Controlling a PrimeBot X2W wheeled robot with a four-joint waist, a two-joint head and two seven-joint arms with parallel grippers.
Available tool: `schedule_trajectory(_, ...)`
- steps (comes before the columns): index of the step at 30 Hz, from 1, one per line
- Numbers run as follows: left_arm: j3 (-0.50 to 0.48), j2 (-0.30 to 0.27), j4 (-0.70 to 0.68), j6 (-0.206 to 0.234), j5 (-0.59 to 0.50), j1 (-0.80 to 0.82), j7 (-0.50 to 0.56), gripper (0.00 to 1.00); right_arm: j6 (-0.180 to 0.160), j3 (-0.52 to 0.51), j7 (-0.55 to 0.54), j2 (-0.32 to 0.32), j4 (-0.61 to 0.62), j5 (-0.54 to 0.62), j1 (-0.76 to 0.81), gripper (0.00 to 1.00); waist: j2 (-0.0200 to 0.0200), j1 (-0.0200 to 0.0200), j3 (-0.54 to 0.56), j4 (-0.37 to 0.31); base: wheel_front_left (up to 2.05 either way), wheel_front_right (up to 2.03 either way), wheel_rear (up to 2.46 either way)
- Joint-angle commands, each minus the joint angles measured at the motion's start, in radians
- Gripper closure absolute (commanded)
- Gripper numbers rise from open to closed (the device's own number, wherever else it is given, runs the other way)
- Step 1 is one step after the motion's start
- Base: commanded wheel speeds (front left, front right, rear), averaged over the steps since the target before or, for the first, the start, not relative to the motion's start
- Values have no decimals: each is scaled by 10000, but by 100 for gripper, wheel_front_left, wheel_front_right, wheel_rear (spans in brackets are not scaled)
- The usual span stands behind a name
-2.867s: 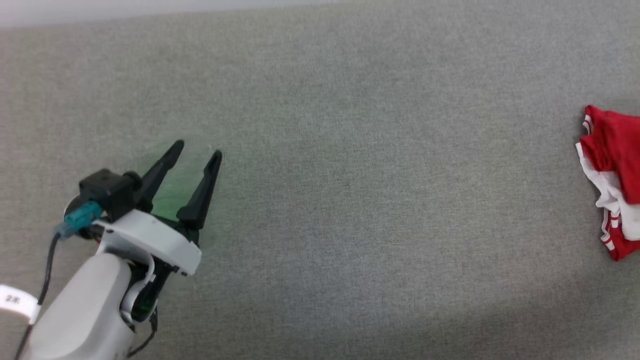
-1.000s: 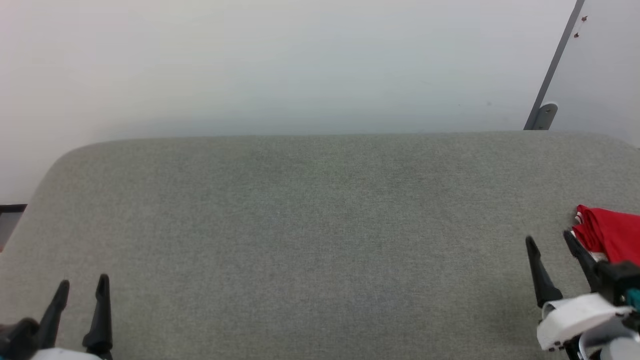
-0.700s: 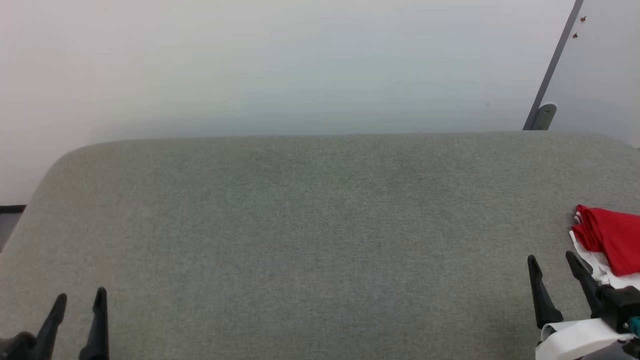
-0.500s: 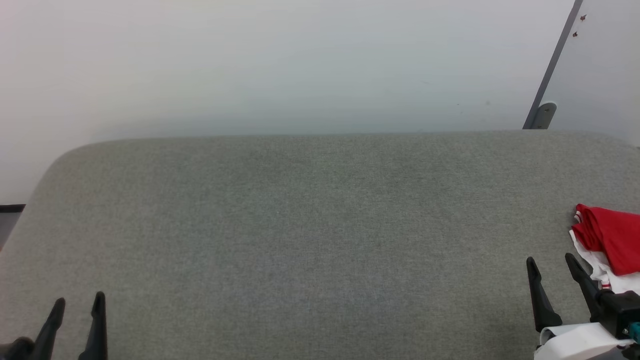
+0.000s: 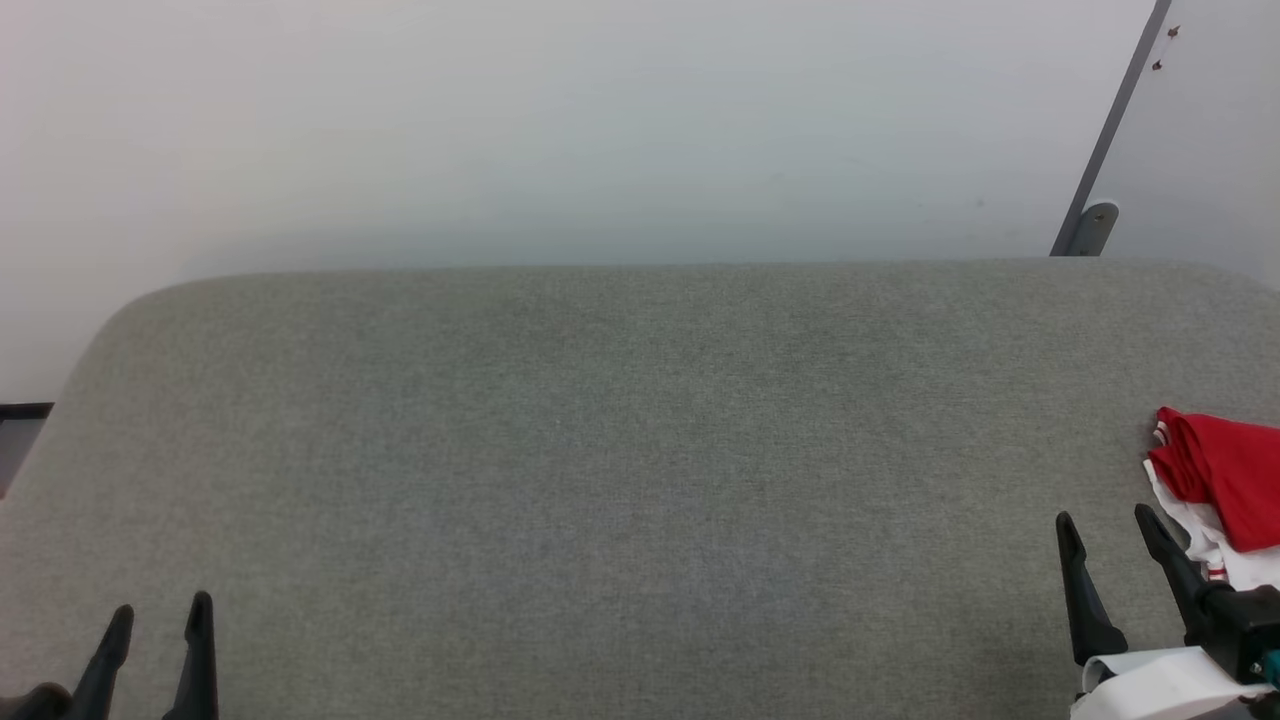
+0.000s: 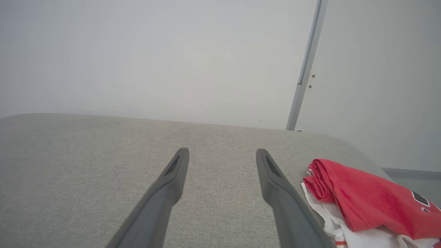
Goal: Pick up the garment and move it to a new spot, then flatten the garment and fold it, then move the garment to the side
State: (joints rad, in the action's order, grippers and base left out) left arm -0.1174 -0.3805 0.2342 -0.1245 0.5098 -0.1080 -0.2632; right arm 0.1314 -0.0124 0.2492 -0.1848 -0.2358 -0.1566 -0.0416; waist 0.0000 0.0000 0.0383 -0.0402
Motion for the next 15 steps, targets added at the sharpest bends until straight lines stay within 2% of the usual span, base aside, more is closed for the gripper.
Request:
schedule_trajectory(1, -2, 20, -11, -52, 41, -68, -12, 0, -17, -31, -10, 11, 43, 66, 122, 0, 0, 0, 0, 6, 0, 0, 0)
schedule_trajectory(15, -53, 20, -209, -66, -24, -166, -12, 0, -17, -56, -144, 147, 219, 163, 207, 0, 0, 0, -50, 23, 0, 0, 0)
